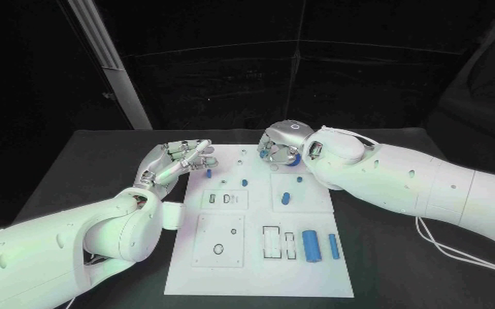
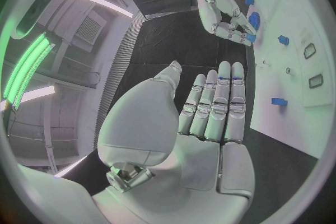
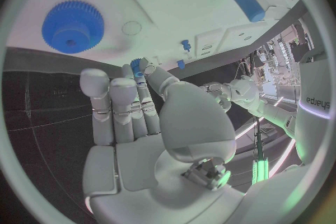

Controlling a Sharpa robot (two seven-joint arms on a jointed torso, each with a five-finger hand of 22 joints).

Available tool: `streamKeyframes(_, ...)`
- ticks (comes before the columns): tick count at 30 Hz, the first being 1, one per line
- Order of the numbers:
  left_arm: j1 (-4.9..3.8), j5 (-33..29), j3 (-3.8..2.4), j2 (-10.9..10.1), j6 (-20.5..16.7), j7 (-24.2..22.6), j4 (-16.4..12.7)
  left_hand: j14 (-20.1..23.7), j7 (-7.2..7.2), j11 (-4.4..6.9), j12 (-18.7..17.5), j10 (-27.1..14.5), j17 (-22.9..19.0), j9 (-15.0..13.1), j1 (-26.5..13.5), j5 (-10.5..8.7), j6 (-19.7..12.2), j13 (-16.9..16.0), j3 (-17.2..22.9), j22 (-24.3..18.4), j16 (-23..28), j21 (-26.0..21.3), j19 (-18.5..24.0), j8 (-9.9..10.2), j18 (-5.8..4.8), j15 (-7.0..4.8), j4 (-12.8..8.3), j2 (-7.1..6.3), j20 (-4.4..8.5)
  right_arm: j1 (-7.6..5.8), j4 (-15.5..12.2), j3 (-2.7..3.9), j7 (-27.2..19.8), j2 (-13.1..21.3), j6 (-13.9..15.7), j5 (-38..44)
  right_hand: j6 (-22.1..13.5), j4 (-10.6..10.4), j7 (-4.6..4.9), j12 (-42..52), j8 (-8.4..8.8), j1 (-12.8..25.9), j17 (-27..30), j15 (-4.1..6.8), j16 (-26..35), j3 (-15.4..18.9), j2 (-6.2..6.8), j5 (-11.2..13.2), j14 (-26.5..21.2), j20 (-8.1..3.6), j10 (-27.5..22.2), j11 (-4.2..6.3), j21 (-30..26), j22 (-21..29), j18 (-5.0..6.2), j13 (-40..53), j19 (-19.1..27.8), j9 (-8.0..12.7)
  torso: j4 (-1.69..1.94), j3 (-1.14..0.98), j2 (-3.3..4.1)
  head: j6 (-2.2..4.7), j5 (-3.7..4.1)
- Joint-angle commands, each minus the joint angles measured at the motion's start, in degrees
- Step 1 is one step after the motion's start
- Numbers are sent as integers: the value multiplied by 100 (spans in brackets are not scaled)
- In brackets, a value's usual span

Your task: Assemble the parts on the task board

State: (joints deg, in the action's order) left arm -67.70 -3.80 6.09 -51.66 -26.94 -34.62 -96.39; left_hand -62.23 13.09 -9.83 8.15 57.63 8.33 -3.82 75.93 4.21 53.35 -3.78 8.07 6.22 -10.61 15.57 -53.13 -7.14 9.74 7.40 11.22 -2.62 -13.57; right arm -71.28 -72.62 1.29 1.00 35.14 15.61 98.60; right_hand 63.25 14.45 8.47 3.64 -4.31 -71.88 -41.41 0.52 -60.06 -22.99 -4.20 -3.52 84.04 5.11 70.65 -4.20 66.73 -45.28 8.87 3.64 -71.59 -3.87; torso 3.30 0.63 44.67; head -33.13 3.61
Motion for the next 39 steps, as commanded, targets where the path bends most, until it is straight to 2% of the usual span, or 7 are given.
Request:
streamKeyframes(1, -13, 29, -5, 12, 105, 5, 6, 40, 39, -46, -39, 11, 0, 9, 8, -30, -14, 8, -7, -6, 34, -24, 26, 39, 75, 12, -29, 29, -22, -19, 154, 12, 110, -124, 398, 31, 18, -39, 8, -11, 38, 0, -13, 24, -45, -85, 77, 22, 14, -1, 10, -10, 32, -13, -84, 1, 34, -16, 12, -1, 15, 18, -3)
streamKeyframes(8, -22, 29, -5, 51, 128, 26, 36, 44, 40, -49, -48, 4, 0, 10, 18, -30, -18, 9, -5, -12, 46, -32, 28, 48, 75, 15, -43, 34, -25, -37, 535, 19, 117, -488, 415, 10, -7, -62, 20, -14, 55, 11, -29, 14, -73, -138, 125, 23, 0, 9, -24, -24, 64, -40, -86, -2, 52, -9, 10, -8, 27, 19, -35)
streamKeyframes(15, -37, 29, -5, 89, 147, 46, 63, 44, 40, -49, -48, 4, 0, 10, 18, -30, -18, 9, -5, -12, 46, -32, 28, 48, 75, 15, -43, 34, -25, -41, 806, 19, 87, -762, 196, -7, -56, -117, 31, -17, 68, 47, -30, -2, -96, -197, 187, 30, -19, 24, -87, -38, 93, -54, -84, -5, 86, 0, 9, -13, 36, -4, -77)
streamKeyframes(20, -66, 29, -5, 85, 153, 56, 54, 47, 41, -50, -54, 0, 0, 10, 26, -30, -21, 9, -5, -17, 55, -37, 30, 53, 75, 17, -54, 36, -26, -42, 889, 18, 79, -862, 163, -9, -73, -139, 33, -17, 70, 61, -19, -6, -95, -212, 203, 33, -26, 29, -108, -45, 98, -52, -83, -5, 98, 2, -1, -13, 55, 26, -100)
streamKeyframes(24, -81, 29, -5, 95, 159, 63, 63, 47, 41, -50, -54, 0, 0, 10, 26, -30, -21, 9, -5, -17, 55, -37, 30, 53, 75, 17, -54, 36, -26, -42, 928, 18, 53, -913, 154, -10, -74, -141, 33, -17, 70, 62, -18, -6, -95, -213, 204, 33, -27, 30, -109, -45, 99, -53, -83, -5, 99, 2, 12, -8, 64, 6, -90)
streamKeyframes(29, -88, 29, -5, 108, 162, 70, 79, 47, 41, -50, -54, 0, 0, 10, 26, -30, -21, 9, -5, -17, 55, -37, 30, 53, 75, 17, -54, 36, -26, -42, 950, 18, -10, -967, 114, -10, -77, -148, 33, -16, 70, 66, -16, -7, -95, -218, 208, 33, -29, 31, -112, -46, 103, -58, -83, -5, 100, 2, 4, -13, 67, -36, -106)
streamKeyframes(39, -106, 29, -5, 122, 165, 79, 81, 50, 42, -52, -61, -5, 0, 10, 32, -30, -24, 10, -5, -22, 64, -42, 31, 59, 75, 19, -64, 38, -28, -41, 1089, 17, -14, -1106, 41, -9, -94, -167, 37, -17, 71, 74, -3, -11, -93, -235, 227, 33, -38, 35, -132, -51, 107, -53, -81, -5, 116, 3, 13, -15, 80, -52, -116)
